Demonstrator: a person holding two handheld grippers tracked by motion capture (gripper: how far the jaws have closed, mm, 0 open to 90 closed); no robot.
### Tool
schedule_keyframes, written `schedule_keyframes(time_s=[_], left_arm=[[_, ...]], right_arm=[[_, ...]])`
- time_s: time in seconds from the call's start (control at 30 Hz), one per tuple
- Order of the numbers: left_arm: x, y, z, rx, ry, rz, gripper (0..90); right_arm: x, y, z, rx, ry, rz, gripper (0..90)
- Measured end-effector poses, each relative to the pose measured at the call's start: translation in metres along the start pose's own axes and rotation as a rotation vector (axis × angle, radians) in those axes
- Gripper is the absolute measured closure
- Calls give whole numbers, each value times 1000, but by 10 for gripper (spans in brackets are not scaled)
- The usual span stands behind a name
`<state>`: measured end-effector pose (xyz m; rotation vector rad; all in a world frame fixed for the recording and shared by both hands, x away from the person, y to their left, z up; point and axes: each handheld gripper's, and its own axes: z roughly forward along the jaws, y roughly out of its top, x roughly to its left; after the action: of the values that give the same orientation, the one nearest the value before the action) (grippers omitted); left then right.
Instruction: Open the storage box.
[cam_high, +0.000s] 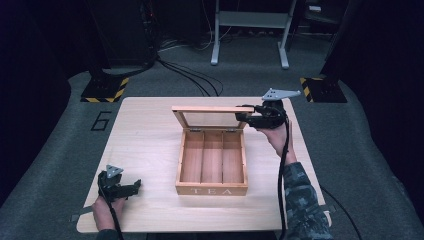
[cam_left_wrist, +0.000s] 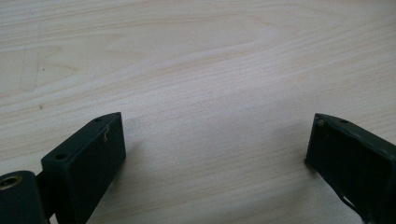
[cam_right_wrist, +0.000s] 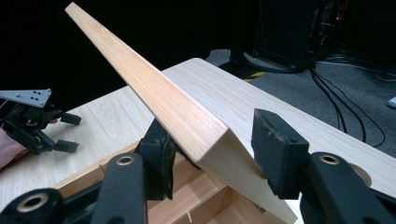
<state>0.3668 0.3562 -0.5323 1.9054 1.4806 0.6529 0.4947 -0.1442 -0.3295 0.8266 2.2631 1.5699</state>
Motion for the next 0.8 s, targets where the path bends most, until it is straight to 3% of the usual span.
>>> schedule_keyframes(time_s=[0.8], left_arm=[[0,0,0,0,0,0,45]], right_arm=[[1,-2,-1,3,6,-2,500]])
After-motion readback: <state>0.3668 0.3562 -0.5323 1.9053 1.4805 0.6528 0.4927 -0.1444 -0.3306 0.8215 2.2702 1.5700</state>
